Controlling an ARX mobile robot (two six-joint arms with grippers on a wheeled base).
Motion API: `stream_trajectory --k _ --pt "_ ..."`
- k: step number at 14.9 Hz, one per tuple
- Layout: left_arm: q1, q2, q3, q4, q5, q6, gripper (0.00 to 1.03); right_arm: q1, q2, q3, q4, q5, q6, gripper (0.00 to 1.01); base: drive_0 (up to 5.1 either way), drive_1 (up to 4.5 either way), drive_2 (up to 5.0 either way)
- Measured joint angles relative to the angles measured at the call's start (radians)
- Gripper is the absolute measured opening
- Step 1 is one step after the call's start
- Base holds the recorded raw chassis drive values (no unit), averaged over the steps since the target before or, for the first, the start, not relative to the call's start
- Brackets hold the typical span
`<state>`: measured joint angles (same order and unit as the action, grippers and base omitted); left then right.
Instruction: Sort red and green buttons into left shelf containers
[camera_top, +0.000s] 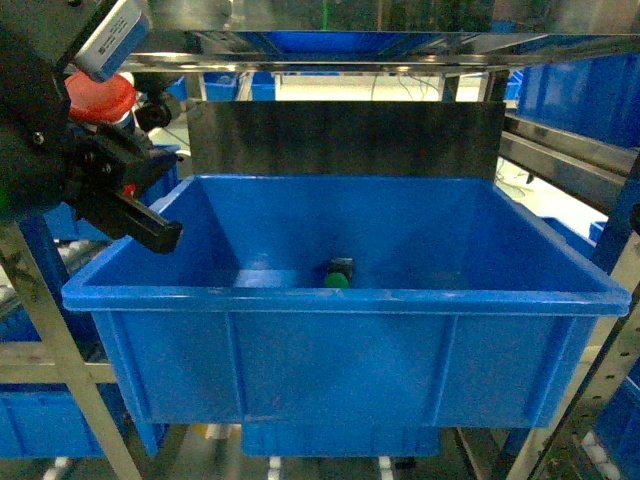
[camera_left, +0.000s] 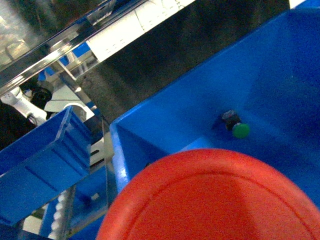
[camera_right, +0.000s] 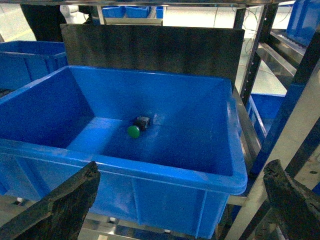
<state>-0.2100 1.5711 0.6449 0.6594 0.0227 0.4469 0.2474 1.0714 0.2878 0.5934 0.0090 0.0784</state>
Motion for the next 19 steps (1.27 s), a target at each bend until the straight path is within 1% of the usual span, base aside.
stream_trajectory --k 2,3,5,19 --pt "0.002 0.0 0.069 -0.131 -0.008 0.014 0.25 0.0 0.0 0.0 0.0 0.0 0.0 0.98 0.0 0.0 0.0" --pt "0.002 -0.001 0.085 -0.166 -0.014 0.023 0.25 0.0 0.0 0.0 0.0 0.0 0.0 0.98 0.0 0.0 0.0" --pt "-0.003 -0.018 0.088 -0.172 -0.023 0.032 0.25 0.0 0.0 0.0 0.0 0.0 0.0 0.98 0.0 0.0 0.0" --pt "-0.005 -0.03 0.092 -0.171 -0.023 0.032 0.25 0.0 0.0 0.0 0.0 0.0 0.0 0.98 0.0 0.0 0.0"
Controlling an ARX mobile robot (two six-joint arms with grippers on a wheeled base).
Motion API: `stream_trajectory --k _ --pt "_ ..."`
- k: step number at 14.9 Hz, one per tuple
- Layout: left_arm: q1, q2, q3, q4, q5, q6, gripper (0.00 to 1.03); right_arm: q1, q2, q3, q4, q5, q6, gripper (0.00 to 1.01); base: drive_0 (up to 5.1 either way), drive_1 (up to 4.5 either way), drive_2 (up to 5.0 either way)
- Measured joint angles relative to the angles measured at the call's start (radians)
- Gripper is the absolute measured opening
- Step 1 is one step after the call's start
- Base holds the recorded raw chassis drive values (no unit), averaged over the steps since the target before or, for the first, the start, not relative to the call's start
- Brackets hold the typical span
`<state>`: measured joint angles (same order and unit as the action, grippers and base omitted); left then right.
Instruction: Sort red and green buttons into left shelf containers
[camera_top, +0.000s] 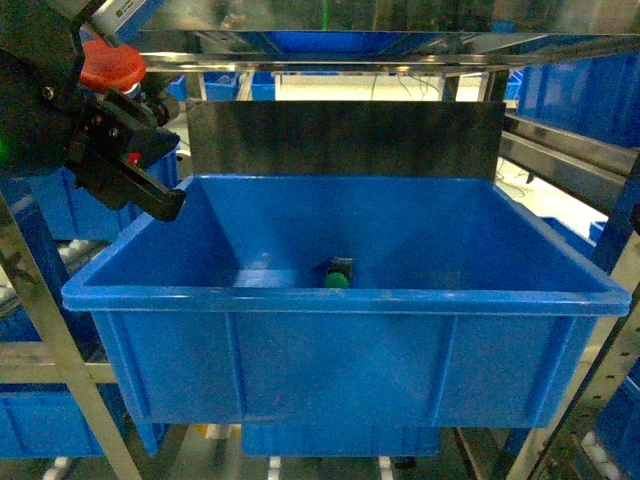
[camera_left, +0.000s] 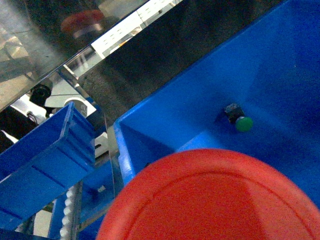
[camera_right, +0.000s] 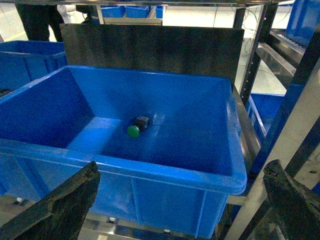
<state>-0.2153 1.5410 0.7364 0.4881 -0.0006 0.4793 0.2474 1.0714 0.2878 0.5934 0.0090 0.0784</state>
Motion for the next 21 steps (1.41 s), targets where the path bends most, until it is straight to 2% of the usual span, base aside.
stream_trajectory --k 1,2,3,4,8,16,21 --pt "0.013 0.079 0.017 0.044 0.008 -0.002 0.25 0.0 0.0 0.0 0.0 0.0 0.0 0.98 0.0 0.0 0.0" --pt "0.043 0.125 0.018 0.088 0.008 -0.026 0.25 0.0 0.0 0.0 0.0 0.0 0.0 0.98 0.0 0.0 0.0" --pt "0.054 0.208 0.037 0.058 0.004 -0.027 0.25 0.0 0.0 0.0 0.0 0.0 0.0 0.98 0.0 0.0 0.0" --pt "0.042 0.273 0.121 0.028 0.001 -0.026 0.25 0.0 0.0 0.0 0.0 0.0 0.0 0.98 0.0 0.0 0.0" --pt "0.031 0.355 0.191 0.008 -0.011 -0.008 0.25 0.0 0.0 0.0 0.0 0.0 0.0 0.98 0.0 0.0 0.0" --pt "0.03 0.456 0.308 -0.039 -0.03 -0.005 0.25 0.0 0.0 0.0 0.0 0.0 0.0 0.98 0.0 0.0 0.0" --pt "0.029 0.547 0.39 -0.038 -0.069 0.0 0.25 0.0 0.0 0.0 0.0 0.0 0.0 0.98 0.0 0.0 0.0"
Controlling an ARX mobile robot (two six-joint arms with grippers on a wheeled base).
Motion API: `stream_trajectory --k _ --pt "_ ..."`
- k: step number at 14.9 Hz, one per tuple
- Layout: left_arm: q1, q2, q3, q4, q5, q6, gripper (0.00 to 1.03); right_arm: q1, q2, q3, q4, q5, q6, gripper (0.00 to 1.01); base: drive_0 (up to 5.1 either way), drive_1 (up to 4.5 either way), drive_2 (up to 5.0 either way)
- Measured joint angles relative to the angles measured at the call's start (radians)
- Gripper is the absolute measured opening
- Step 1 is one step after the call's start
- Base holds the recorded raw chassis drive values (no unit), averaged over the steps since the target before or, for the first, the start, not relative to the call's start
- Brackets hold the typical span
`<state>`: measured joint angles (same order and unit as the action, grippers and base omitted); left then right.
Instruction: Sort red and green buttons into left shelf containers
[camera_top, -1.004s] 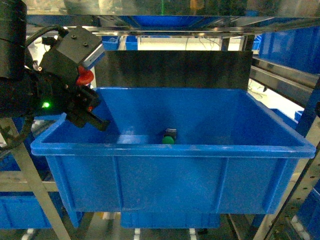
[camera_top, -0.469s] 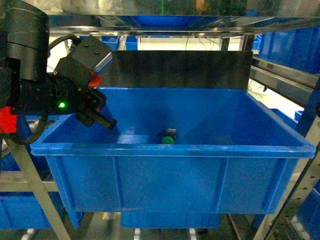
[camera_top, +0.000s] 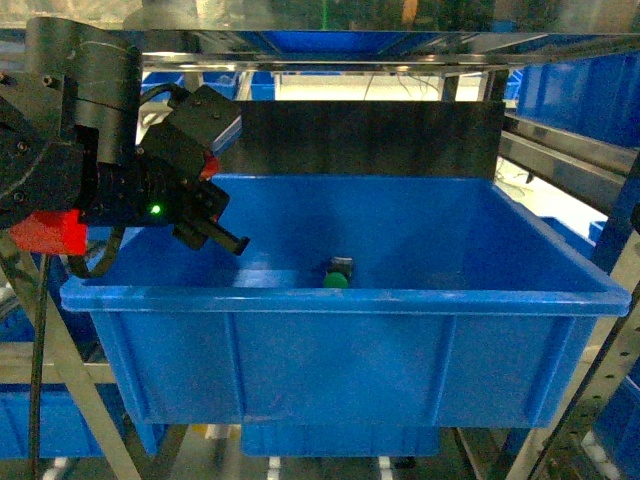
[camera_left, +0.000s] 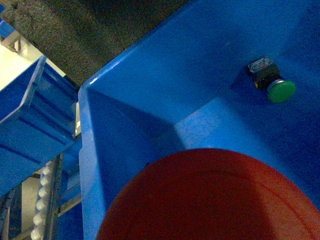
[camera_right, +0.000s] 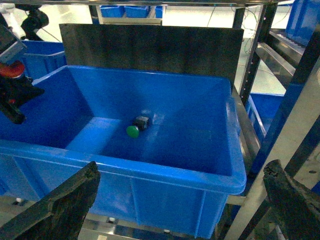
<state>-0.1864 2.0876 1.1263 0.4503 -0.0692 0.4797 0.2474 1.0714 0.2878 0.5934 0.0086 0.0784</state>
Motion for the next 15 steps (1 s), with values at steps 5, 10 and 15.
stream_trajectory --k 5,10,15 --pt "0.0 0.023 0.024 0.021 -0.01 0.008 0.52 0.0 0.0 0.0 0.0 0.0 0.0 0.98 0.0 0.0 0.0" --pt "0.0 0.023 0.024 0.021 -0.01 0.018 0.98 0.0 0.0 0.0 0.0 0.0 0.0 0.98 0.0 0.0 0.0" --pt "0.0 0.023 0.024 0.021 -0.01 0.019 0.98 0.0 0.0 0.0 0.0 0.0 0.0 0.98 0.0 0.0 0.0"
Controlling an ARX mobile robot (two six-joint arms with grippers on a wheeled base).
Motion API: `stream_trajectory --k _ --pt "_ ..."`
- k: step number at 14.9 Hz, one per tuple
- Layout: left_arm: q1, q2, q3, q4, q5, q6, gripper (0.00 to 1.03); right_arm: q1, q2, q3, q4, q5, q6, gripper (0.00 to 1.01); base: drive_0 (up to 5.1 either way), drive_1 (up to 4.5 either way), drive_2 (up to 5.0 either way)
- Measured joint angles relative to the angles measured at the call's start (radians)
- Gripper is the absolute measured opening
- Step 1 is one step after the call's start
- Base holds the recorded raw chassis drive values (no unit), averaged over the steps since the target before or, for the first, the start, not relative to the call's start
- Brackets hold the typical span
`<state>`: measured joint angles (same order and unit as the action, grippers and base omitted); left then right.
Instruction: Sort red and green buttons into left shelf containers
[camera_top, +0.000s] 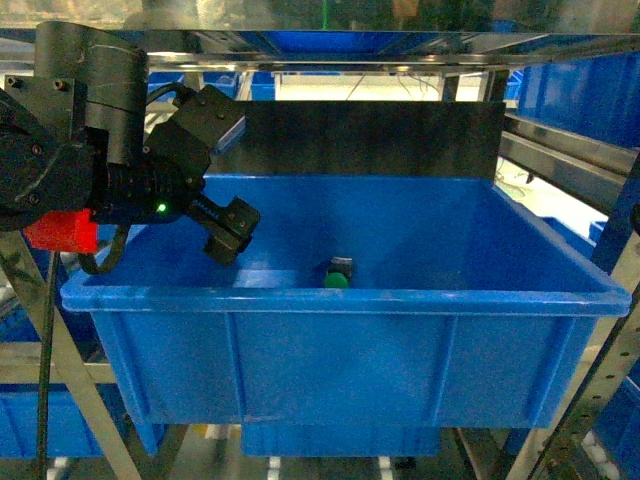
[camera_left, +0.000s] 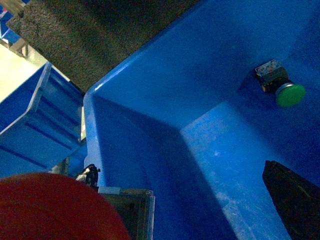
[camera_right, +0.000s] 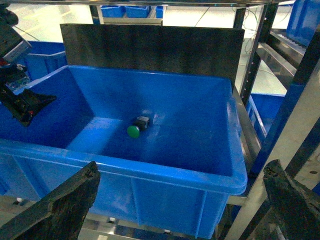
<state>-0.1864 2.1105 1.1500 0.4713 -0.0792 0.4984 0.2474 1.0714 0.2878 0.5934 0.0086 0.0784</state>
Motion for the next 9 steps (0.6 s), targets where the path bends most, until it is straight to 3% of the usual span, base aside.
stream_trajectory --k 6,9 --pt "0.0 0.0 0.0 0.0 0.0 0.0 0.98 0.0 0.0 0.0 0.0 0.0 0.0 0.98 0.0 0.0 0.0" --pt "-0.028 0.046 0.068 -0.046 -0.014 -0.002 0.98 0.0 0.0 0.0 0.0 0.0 0.0 0.98 0.0 0.0 0.0"
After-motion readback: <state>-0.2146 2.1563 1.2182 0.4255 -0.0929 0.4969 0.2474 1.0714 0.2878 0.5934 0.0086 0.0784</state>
